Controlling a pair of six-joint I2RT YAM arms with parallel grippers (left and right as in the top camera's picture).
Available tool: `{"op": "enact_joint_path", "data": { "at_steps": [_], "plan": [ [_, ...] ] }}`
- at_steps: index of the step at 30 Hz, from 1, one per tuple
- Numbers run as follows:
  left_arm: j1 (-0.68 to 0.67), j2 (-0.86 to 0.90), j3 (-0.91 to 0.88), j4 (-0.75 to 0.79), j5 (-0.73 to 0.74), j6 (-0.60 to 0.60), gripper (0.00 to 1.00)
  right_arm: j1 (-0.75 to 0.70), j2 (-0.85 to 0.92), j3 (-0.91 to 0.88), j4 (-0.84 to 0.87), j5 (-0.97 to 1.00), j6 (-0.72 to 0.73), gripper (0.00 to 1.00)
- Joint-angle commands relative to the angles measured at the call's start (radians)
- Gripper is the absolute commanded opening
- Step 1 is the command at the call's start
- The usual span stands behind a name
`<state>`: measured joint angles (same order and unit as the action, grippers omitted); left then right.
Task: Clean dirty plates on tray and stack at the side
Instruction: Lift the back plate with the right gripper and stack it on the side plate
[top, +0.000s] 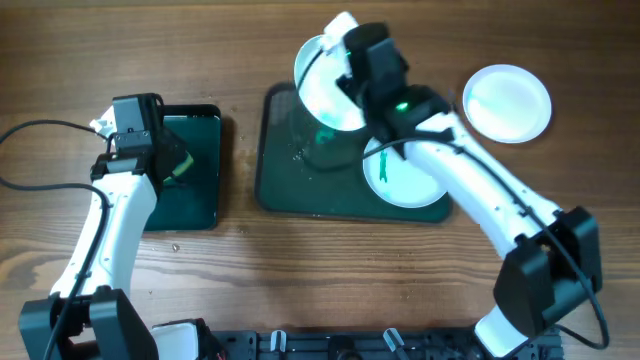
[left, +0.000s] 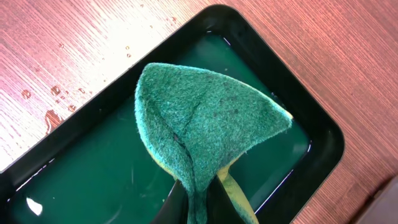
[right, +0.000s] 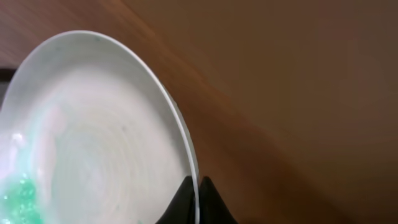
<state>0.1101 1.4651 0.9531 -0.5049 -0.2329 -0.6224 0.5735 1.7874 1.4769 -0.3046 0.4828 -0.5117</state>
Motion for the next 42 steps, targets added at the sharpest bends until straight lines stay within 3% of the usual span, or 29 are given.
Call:
{"op": "enact_joint_path", "data": {
  "at_steps": [1,10,15,18,20,21,26,29,32,36,40,42],
  "plan": [
    [0.005,-0.006,-0.003,-0.005,0.016,0.006,0.04,0.098,-0.024,0.023,0.061,0.314,-0.344,0.04],
    [0.005,-0.006,-0.003,-0.013,0.016,0.006,0.04,0.301,-0.024,0.023,0.19,0.539,-0.78,0.04],
    [0.004,-0.006,-0.003,-0.013,0.017,0.006,0.04,0.347,-0.024,0.023,0.196,0.612,-0.859,0.04],
    [0.004,-0.006,-0.003,-0.013,0.017,0.006,0.04,0.343,-0.024,0.016,0.121,0.533,-0.669,0.04],
    [0.005,-0.006,-0.003,-0.013,0.023,0.006,0.04,0.315,-0.024,0.002,-0.078,0.28,-0.526,0.04],
    [0.004,-0.006,-0.003,-0.013,0.031,0.006,0.04,0.296,-0.019,-0.005,-0.097,0.2,-0.473,0.04],
    [0.005,-0.006,-0.003,-0.009,0.06,0.006,0.04,0.162,-0.018,-0.007,0.094,0.279,-0.375,0.04],
    [0.004,-0.006,-0.003,-0.008,0.061,0.006,0.04,0.045,-0.04,-0.007,0.145,0.171,-0.25,0.04],
    [0.004,-0.006,-0.003,-0.009,0.061,0.006,0.04,-0.098,-0.072,-0.007,0.053,-0.037,0.022,0.04],
    [0.004,-0.006,-0.003,-0.009,0.061,0.006,0.04,-0.4,-0.071,-0.008,-0.061,-0.478,0.386,0.05],
    [0.004,-0.006,-0.003,-0.009,0.061,0.006,0.04,-0.715,-0.039,-0.008,-0.105,-0.796,0.62,0.04],
    [0.004,-0.006,-0.003,-0.009,0.061,0.006,0.04,-0.828,-0.015,-0.008,-0.132,-0.85,0.676,0.04]
  ]
}}
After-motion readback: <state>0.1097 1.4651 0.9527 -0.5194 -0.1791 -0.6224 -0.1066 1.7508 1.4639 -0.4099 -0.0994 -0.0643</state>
